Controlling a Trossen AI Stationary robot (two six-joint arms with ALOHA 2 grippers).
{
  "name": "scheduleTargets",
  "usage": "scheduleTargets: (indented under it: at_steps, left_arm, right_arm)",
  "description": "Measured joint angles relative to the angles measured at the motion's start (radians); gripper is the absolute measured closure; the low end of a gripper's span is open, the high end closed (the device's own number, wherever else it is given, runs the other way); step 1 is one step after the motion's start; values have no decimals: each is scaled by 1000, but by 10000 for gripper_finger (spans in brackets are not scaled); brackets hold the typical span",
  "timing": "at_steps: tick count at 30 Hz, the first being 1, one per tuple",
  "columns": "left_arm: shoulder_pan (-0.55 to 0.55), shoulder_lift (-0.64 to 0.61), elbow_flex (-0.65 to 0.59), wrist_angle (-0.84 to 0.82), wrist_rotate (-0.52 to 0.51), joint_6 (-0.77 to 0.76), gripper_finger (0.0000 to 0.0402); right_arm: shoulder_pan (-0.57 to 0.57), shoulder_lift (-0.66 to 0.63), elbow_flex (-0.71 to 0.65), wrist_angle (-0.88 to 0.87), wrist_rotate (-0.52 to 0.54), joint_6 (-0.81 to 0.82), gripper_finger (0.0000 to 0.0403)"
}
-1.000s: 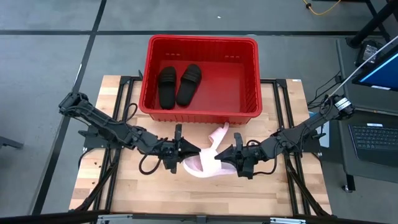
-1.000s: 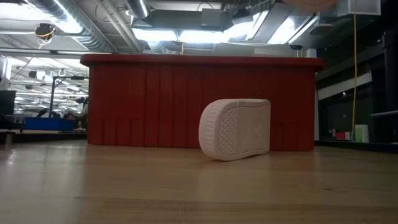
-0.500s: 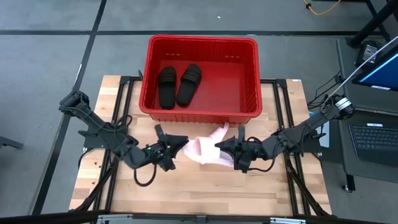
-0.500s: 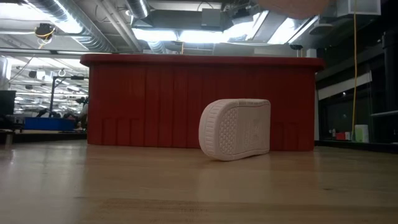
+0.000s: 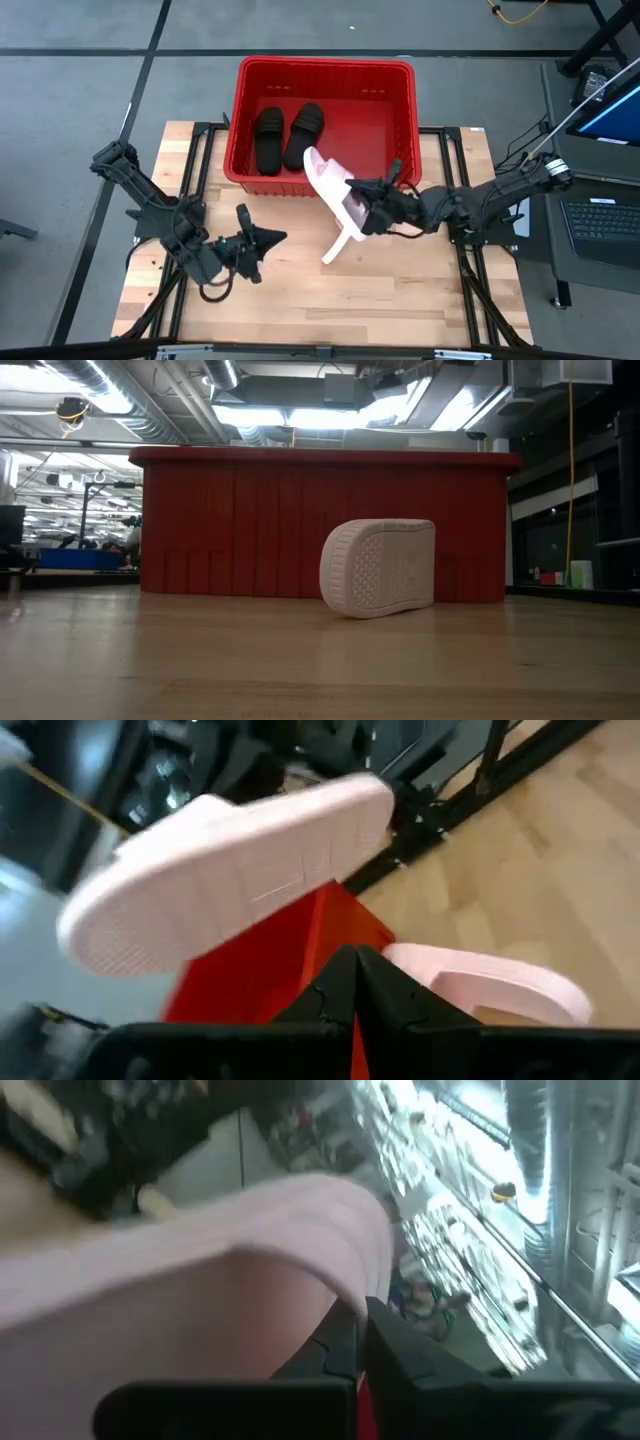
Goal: Pick and place slides into bin
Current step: Put the left pink slide into the red bin
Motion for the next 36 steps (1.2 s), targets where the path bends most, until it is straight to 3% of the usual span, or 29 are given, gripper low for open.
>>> scheduleTargets:
  at_steps: [6,13,18,22,28,36]
  left_arm:
    - [46,-28,0,-181,-16,-212,400]
    - [97,-28,0,-391,-13,-443,400]
    - [115,-28,-9,-453,-15,-515,401]
    - [125,-57,-94,-377,48,-476,400]
    - [161,-178,-305,-20,150,-324,400]
    - [246,-358,-463,186,396,-276,399]
  right_arm:
    - [-78,4,-4,-10,67,-5,393]
    - [-175,9,15,-14,60,0,393]
    - [-248,15,86,-60,86,3,393]
    - [-316,15,168,-171,76,75,393]
    - [-411,49,277,-341,81,141,393]
    - [-475,178,426,-483,115,155,393]
